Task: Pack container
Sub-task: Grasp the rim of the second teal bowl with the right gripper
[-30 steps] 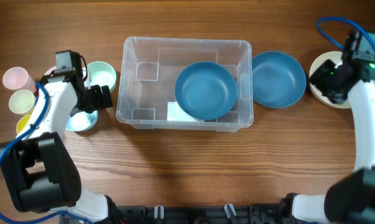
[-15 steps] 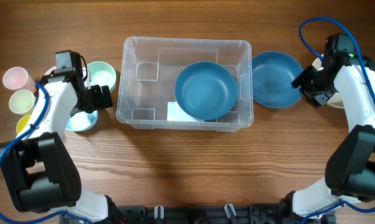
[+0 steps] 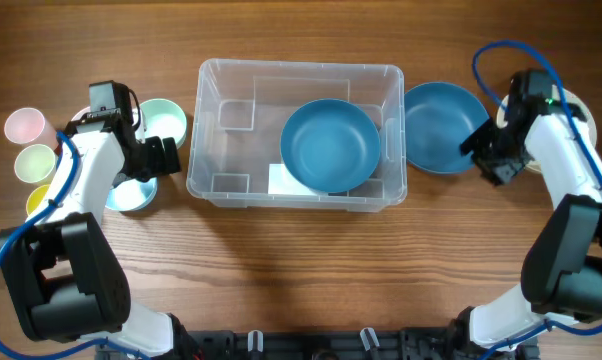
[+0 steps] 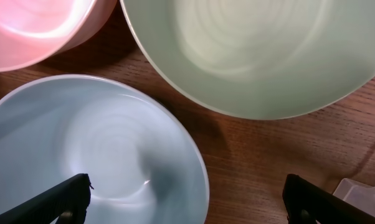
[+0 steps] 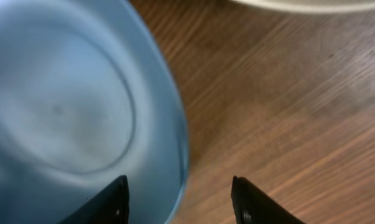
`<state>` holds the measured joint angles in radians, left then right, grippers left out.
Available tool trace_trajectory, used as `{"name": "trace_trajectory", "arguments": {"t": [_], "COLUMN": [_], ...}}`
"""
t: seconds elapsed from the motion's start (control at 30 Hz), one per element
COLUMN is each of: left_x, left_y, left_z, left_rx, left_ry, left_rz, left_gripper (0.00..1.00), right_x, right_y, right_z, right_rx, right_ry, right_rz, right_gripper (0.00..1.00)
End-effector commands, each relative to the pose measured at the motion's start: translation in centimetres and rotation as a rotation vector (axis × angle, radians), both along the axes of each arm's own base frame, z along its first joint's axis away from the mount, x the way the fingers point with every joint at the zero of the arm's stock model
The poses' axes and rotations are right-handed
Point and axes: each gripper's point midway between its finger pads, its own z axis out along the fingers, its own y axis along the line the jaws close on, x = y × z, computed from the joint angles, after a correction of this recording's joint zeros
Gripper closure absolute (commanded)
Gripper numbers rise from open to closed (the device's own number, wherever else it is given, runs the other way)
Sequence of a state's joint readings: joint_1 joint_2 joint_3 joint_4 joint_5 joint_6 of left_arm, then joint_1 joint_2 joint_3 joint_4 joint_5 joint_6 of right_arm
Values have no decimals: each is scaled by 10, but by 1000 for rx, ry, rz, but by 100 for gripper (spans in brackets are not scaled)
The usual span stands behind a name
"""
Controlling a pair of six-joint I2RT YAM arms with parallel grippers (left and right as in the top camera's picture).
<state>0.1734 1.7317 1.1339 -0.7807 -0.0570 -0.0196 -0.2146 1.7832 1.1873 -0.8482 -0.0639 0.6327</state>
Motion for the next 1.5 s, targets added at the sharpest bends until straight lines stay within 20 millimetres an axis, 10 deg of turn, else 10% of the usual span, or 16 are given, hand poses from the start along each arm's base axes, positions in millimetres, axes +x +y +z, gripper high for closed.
{"name": "trace_trajectory", "arguments": {"t": [0.0,0.23,0.53,0.93,1.47], "left_x": [-3,-3,-3,-3,-3], "left_y": [-1,-1,-1,-1,-1], "left_z": [-6,-6,-6,-6,-6], "left_rx": [-12,-12,-12,-12,-12], "left_ry": [17,17,17,17,17], "left_rz": [-9,-9,-9,-9,-9], "left_gripper": [0,0,0,0,0], "right_x": [-10,-4,0,7,49], "right_y": [5,4,3,1,-9], "right_z": [-21,-21,-20,-13,91], "right_rx": [13,7,5,-11,-126], "right_ry": [27,1,-12,-38,-328], "right_rz": [-18,-14,-14,61,168], "right_gripper": [48,56,94,96,96]}}
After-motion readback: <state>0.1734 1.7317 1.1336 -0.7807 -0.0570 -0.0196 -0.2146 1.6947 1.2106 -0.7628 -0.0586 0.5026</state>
